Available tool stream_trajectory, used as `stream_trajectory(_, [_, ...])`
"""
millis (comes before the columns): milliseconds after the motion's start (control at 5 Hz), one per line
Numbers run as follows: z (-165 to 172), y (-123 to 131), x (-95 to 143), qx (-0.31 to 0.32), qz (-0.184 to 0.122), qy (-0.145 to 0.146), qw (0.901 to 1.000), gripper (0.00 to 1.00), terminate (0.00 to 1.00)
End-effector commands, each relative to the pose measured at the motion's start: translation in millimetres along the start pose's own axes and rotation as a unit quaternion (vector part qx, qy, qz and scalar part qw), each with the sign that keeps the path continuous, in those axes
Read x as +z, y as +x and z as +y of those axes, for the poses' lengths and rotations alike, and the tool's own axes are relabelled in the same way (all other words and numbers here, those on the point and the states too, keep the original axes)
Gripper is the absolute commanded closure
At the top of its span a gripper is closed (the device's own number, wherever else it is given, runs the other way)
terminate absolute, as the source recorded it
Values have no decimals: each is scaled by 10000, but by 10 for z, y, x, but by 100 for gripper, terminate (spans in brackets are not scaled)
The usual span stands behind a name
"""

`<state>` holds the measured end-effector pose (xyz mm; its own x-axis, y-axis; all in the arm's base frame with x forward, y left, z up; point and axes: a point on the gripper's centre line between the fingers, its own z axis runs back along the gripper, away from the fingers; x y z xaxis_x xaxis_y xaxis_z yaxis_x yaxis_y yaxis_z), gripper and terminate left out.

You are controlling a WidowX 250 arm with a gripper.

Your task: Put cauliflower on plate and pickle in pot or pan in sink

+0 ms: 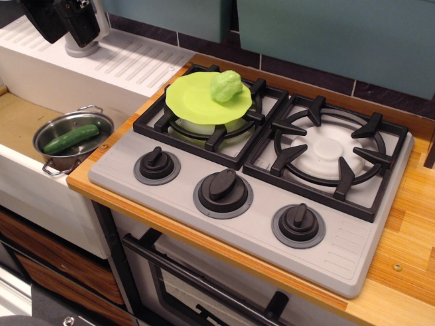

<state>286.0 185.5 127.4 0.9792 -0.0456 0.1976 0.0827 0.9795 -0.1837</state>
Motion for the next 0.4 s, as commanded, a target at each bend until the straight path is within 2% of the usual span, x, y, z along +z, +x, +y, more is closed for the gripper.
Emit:
stream_trajectory(0, [-28,116,137,-78,-187,193,9996,0,0])
stream_trajectory(200, [-28,116,137,-78,-187,193,9996,0,100])
